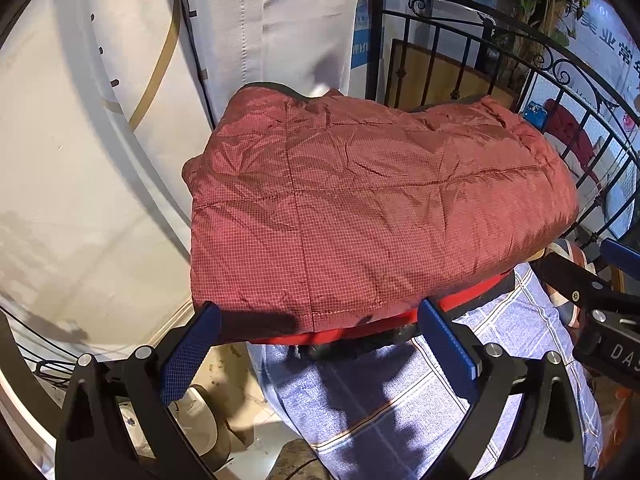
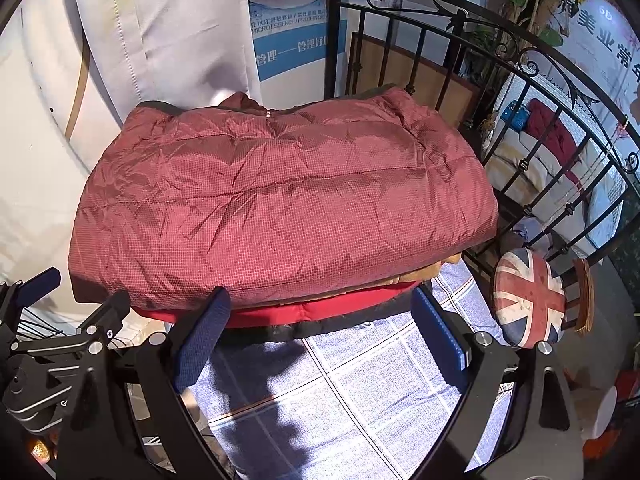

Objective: Fold large clothes
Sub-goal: 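Open both tools and withdraw them from the folded maroon jacket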

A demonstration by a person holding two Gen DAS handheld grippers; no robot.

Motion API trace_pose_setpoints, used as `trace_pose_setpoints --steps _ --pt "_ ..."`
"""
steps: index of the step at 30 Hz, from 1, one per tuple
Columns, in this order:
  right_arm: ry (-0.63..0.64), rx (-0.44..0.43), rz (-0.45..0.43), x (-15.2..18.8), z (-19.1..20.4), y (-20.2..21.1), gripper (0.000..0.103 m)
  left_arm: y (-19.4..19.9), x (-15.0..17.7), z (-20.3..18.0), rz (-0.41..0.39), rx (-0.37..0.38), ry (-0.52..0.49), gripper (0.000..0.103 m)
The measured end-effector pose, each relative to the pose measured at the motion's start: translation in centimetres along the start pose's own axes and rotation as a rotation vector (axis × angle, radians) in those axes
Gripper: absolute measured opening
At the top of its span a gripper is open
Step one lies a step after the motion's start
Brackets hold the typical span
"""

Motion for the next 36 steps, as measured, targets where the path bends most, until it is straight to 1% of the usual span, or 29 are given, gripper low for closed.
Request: trace_pose_setpoints --steps 9,20,36 --pt "-0.004 0.001 -0.006 0.05 0.01 0.17 0.090 0.16 0.05 0.17 -0.008 -0.016 -0.007 0.097" --pt "-0.002 0.001 -0.009 -0.04 0.07 0.15 0.090 0.08 0.18 0.31 0.002 -0.013 -0.001 0.097" --pt "-0.011 0.006 -0.018 -0.26 -0.19 0.24 0.090 0.27 0.08 0.35 -0.007 -0.020 -0.006 0.097"
Point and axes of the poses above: each gripper's, at about its wrist camera, not at the fingertips, and y roughly against the way its jaws point, z to its left, x to its underside, the point moved 10 cm from there along -y, roughly the way its jaws point, and after that the axes turned 13 degrees about x, right-handed, at the moved point
